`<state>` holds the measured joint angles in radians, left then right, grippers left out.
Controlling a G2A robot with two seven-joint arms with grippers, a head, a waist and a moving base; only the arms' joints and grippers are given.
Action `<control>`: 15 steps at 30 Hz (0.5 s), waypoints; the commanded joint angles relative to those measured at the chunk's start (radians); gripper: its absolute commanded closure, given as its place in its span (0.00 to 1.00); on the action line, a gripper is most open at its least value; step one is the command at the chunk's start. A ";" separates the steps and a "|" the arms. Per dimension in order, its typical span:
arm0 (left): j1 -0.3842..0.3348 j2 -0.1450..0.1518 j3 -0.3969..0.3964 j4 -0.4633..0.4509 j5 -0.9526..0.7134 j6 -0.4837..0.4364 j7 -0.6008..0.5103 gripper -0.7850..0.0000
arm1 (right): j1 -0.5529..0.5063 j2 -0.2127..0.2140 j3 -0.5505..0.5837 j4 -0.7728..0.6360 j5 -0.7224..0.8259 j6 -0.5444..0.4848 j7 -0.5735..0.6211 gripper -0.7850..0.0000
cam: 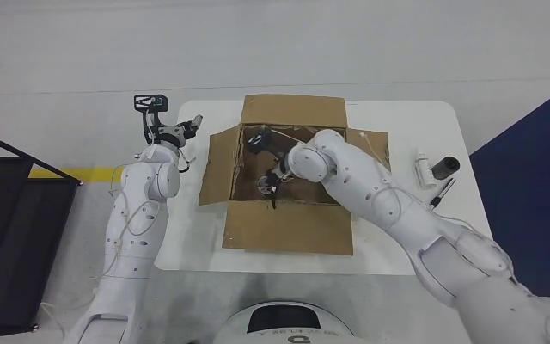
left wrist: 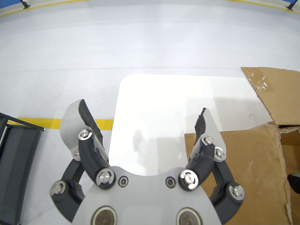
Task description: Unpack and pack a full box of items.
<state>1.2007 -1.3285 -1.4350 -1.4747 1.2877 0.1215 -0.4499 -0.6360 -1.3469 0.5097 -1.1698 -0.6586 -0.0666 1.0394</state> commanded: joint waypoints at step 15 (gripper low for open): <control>0.000 0.000 0.000 0.000 0.000 0.000 0.000 0.00 | 0.040 -0.064 -0.033 0.131 0.021 -0.027 0.043 1.00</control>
<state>1.2007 -1.3285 -1.4350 -1.4747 1.2877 0.1215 -0.4499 -0.5975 -1.4103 0.4733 -1.0387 -0.6404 -0.0838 1.0824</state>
